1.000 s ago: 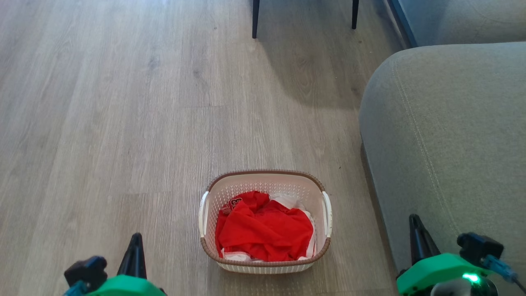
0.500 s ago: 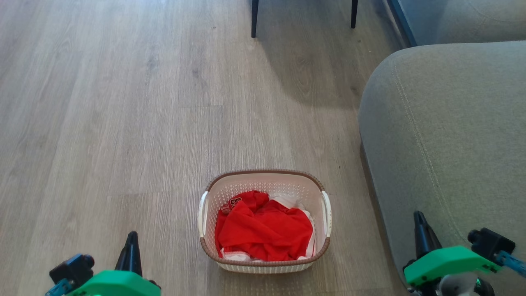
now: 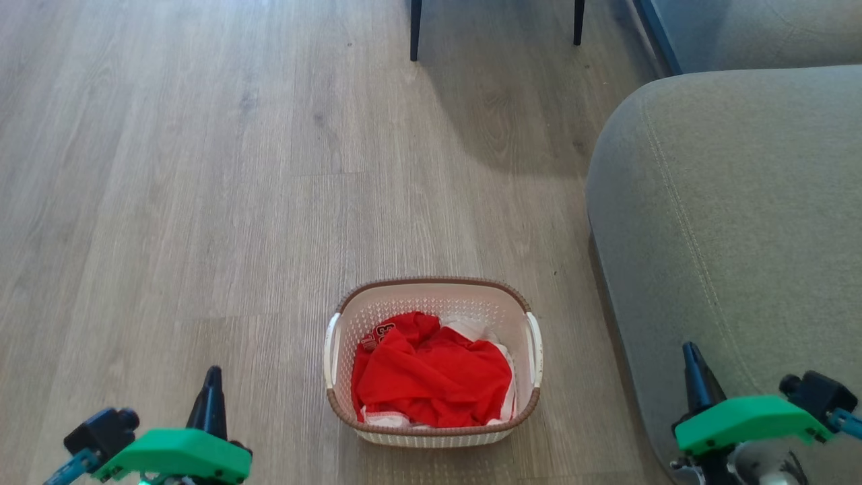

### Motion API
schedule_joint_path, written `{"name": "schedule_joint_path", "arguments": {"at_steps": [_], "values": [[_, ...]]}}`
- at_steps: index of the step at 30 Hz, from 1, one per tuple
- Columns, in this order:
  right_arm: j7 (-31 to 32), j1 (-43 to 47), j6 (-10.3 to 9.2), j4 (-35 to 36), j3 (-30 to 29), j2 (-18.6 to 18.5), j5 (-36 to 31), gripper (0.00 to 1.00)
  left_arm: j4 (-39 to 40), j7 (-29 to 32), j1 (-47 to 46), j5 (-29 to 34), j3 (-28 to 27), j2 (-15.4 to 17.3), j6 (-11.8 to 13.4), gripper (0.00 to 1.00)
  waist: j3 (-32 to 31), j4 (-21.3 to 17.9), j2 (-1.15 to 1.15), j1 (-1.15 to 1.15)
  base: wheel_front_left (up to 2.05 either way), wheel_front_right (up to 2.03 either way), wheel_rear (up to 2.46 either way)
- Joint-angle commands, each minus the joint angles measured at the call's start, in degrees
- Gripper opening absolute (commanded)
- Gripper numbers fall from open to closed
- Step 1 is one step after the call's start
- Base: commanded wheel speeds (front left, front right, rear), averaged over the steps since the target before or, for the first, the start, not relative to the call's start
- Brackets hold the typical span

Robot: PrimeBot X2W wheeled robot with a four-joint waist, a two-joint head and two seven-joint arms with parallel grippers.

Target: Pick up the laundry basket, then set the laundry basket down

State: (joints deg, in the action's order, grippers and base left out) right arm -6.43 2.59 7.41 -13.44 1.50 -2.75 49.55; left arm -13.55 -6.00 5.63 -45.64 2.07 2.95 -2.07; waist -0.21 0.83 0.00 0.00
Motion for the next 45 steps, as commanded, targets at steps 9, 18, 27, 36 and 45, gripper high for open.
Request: {"name": "schedule_joint_path", "arguments": {"at_steps": [9,18,27,36,45], "values": [[1.6,-3.6,0.05,1.3,-0.7,-1.3,7.1,0.0,1.3,1.9,-4.2,-7.4,-2.3,0.5,-1.2,0.0,0.1,-0.1,0.0,0.0,0.0,0.0,0.0],[2.9,-4.3,0.05,1.1,-1.4,-1.4,12.2,0.0,1.1,3.2,-5.2,-12.8,-3.0,0.5,-1.7,0.0,0.1,-0.2,0.0,0.0,0.0,0.0,0.0],[4.3,-5.0,0.06,0.8,-2.2,-1.5,17.9,0.0,0.8,4.8,-6.4,-18.8,-3.9,0.5,-2.4,0.0,0.2,-0.3,0.0,0.0,0.0,0.0,0.0],[5.8,-5.8,0.06,0.5,-3.0,-1.5,23.5,0.0,0.5,6.3,-7.5,-24.9,-4.7,0.5,-3.0,0.0,0.2,-0.4,0.0,0.0,0.0,0.0,0.0],[7.3,-6.6,0.07,0.3,-3.8,-1.5,29.2,0.0,0.3,7.8,-8.7,-30.9,-5.6,0.5,-3.7,0.0,0.3,-0.5,0.0,0.0,0.0,0.0,0.0]]}}
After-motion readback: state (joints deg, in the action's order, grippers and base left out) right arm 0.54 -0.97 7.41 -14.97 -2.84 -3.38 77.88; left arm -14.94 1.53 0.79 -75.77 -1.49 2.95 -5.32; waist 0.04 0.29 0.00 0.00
